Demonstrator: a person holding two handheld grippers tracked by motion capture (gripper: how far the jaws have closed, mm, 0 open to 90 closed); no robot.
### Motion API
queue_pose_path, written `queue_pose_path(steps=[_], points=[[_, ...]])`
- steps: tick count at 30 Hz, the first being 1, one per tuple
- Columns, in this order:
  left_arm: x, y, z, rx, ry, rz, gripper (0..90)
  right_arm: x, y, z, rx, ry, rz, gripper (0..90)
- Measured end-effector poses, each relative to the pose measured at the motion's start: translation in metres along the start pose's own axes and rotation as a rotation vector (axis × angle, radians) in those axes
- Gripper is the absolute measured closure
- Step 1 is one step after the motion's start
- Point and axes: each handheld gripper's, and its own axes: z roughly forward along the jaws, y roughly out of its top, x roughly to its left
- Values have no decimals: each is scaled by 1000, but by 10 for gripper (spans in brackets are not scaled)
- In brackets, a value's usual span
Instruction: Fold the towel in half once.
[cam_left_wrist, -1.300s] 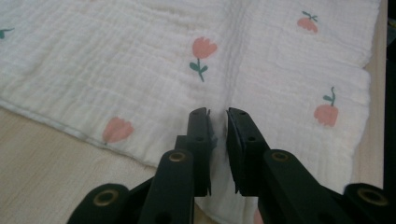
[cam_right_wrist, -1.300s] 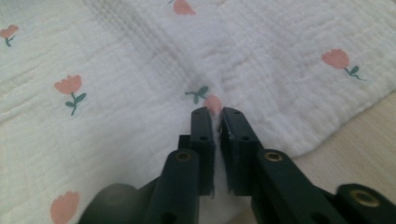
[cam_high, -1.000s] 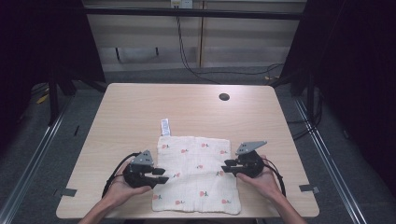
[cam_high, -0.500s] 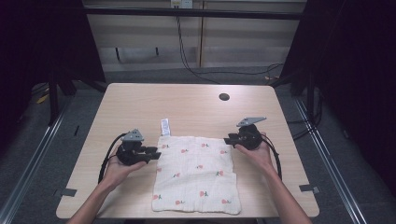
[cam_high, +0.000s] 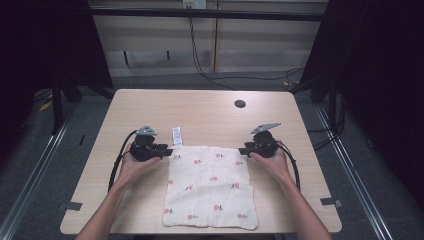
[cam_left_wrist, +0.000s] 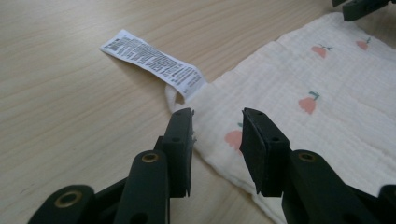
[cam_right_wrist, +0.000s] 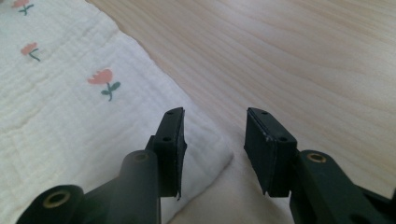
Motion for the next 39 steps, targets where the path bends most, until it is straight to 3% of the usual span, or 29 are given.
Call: queue_pose_path(steps=[5,8,10,13,16,21,23,25,30,39], points=[[6,-2,-3,1,20,4,609,4,-2,6,21,9,-24,600],[9,-1,-4,-11,30,-2,594,6,-3,5,29,-22,-50,639],[10,-1,-2,-8,13,-7,597,6,-4,4,26,6,-38,760],[7,2,4,11,13,9,595,4,-5,5,19,27,-9,853],[6,4,11,20,14,19,588,2,-5,5,14,34,19,867],[13,4,14,22,15,2,592,3,-3,4,3,32,11,868],[13,3,17,51,15,14,603,3,-2,3,-7,36,13,868],[12,2,20,67,55,22,612,5,-2,2,-8,44,15,868],[18,1,23,53,32,1,619,9,-1,0,-7,43,-18,870],[7,4,31,69,17,45,614,5,-1,-3,-29,42,-5,869]])
